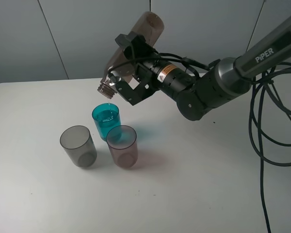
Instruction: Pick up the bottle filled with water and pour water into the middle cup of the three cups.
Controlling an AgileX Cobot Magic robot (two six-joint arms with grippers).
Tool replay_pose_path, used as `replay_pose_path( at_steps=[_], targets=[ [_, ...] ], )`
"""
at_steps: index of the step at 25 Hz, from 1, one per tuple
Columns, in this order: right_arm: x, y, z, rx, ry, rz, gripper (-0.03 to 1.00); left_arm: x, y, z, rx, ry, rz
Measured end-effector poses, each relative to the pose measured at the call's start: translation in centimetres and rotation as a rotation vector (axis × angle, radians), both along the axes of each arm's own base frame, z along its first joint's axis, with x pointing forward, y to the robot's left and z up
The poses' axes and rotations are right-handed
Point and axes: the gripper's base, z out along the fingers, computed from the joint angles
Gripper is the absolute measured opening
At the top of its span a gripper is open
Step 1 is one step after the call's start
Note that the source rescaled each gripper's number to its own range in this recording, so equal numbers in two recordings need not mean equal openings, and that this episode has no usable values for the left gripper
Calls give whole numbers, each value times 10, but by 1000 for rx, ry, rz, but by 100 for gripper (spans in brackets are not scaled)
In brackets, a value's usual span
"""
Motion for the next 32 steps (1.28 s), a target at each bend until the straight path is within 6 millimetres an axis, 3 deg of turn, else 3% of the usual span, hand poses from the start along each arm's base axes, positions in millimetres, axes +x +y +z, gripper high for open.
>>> replay_pose_path(
  at_steps=[5, 14, 21, 28, 32],
  targets=[
    [1, -2, -1, 198, 192, -12, 2, 0, 0, 0, 0, 0, 0],
    [-2, -11, 11, 618, 813, -127, 2, 0, 0, 0, 0, 0, 0],
    [1, -59, 24, 1053, 1039, -235, 2, 0, 0, 0, 0, 0, 0],
    [8, -118, 9, 1470, 1216, -361, 2, 0, 0, 0, 0, 0, 0],
    [10, -136, 5, 1560, 1221, -384, 2, 0, 0, 0, 0, 0, 0]
  ],
)
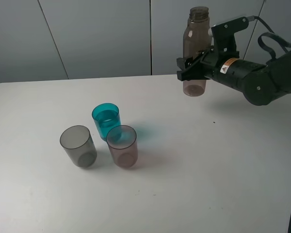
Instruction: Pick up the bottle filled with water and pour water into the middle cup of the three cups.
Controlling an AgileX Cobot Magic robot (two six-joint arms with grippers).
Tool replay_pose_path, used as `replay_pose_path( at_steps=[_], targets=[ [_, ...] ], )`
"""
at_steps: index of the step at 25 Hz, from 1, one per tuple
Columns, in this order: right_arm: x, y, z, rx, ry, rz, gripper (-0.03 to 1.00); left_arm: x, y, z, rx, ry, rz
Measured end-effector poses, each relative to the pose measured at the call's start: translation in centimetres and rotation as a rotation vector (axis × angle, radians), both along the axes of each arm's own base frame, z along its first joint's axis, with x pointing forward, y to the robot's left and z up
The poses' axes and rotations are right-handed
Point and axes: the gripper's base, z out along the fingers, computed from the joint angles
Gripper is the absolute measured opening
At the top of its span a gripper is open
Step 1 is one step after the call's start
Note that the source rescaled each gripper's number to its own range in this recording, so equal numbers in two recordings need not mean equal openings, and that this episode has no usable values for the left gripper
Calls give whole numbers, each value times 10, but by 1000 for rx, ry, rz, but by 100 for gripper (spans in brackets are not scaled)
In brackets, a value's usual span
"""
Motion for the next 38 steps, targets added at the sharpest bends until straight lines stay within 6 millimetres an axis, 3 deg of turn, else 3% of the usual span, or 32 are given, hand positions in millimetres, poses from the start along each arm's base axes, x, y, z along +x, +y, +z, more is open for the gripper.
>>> replay_pose_path(
  at_steps=[12, 18, 37, 38],
  targets=[
    [10, -5, -45, 82, -104, -5, 2, 0, 0, 0, 0, 0, 0],
    [10, -9, -70, 81, -59, -45, 2, 0, 0, 0, 0, 0, 0],
    [8, -11, -82, 28, 5, -46, 2, 0, 0, 0, -2, 0, 1],
    [8, -11, -82, 29, 3, -45, 10, 0, 0, 0, -2, 0, 1]
  ],
)
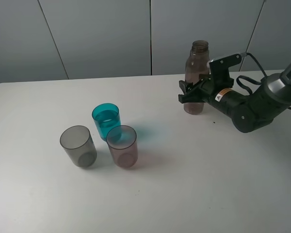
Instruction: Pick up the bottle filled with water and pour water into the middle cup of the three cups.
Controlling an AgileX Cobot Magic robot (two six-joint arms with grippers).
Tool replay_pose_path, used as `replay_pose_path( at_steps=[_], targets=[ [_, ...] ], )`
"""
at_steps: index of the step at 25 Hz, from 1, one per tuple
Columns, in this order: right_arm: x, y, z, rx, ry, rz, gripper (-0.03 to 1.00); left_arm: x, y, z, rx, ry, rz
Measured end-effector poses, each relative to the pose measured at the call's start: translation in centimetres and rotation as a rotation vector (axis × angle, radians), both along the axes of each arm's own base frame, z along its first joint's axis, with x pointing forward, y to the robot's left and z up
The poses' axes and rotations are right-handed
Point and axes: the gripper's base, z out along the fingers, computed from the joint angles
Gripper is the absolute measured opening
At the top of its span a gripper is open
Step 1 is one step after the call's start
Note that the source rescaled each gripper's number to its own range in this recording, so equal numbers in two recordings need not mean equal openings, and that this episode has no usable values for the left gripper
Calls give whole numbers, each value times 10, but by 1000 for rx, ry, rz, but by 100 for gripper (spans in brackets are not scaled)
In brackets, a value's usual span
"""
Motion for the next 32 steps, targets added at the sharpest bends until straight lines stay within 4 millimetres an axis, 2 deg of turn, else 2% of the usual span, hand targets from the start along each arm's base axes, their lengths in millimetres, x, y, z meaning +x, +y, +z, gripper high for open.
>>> replay_pose_path(
  at_steps=[3, 4, 5, 9, 14, 17, 20, 23, 29, 32],
  targets=[
    [0, 0, 0, -5, -2, 1, 82, 0, 0, 0, 0, 0, 0],
    [0, 0, 0, -5, 0, 1, 92, 0, 0, 0, 0, 0, 0],
    [-1, 0, 0, -6, 2, 1, 96, 0, 0, 0, 0, 0, 0],
    [-12, -4, 8, -10, 10, -1, 99, 0, 0, 0, 0, 0, 0],
    [-42, -17, 23, -14, 35, -56, 99, 0, 0, 0, 0, 0, 0],
    [-64, -27, 38, -18, 34, -99, 99, 0, 0, 0, 0, 0, 0],
    [-81, -36, 62, -12, 36, -136, 100, 0, 0, 0, 0, 0, 0],
    [-93, -39, 94, -6, 44, -137, 100, 0, 0, 0, 0, 0, 0],
    [-124, -46, 177, 26, -5, -124, 100, 0, 0, 0, 0, 0, 0],
    [-143, -50, 218, 15, 46, -112, 100, 0, 0, 0, 0, 0, 0]
  ],
)
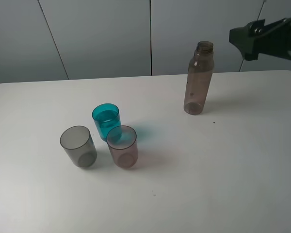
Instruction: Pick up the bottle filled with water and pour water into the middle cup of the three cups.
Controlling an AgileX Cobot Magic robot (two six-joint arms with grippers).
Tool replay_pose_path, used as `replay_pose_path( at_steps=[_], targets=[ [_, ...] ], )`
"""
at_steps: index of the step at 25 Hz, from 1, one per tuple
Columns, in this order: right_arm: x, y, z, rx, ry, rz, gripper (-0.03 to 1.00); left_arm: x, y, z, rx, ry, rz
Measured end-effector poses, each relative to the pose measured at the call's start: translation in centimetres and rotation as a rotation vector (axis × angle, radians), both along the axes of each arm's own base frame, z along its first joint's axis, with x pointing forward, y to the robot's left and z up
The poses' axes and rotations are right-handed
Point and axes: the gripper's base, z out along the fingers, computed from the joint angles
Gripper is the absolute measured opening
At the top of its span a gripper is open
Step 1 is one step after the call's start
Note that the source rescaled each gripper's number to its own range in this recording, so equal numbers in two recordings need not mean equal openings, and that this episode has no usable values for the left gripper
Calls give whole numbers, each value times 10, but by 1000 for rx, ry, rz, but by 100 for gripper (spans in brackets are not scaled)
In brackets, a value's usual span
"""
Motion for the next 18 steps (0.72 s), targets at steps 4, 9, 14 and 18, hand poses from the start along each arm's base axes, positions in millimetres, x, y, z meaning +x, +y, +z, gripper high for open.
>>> replay_pose_path(
  at_steps=[4, 9, 14, 18],
  targets=[
    [-32, -8, 42, -7, 34, 14, 100, 0, 0, 0, 0, 0, 0],
    [-77, -19, 50, -59, 202, 31, 100, 0, 0, 0, 0, 0, 0],
    [-123, -32, 43, -109, 372, 45, 100, 0, 0, 0, 0, 0, 0],
    [-154, -40, 30, -114, 385, 49, 100, 0, 0, 0, 0, 0, 0]
  ],
)
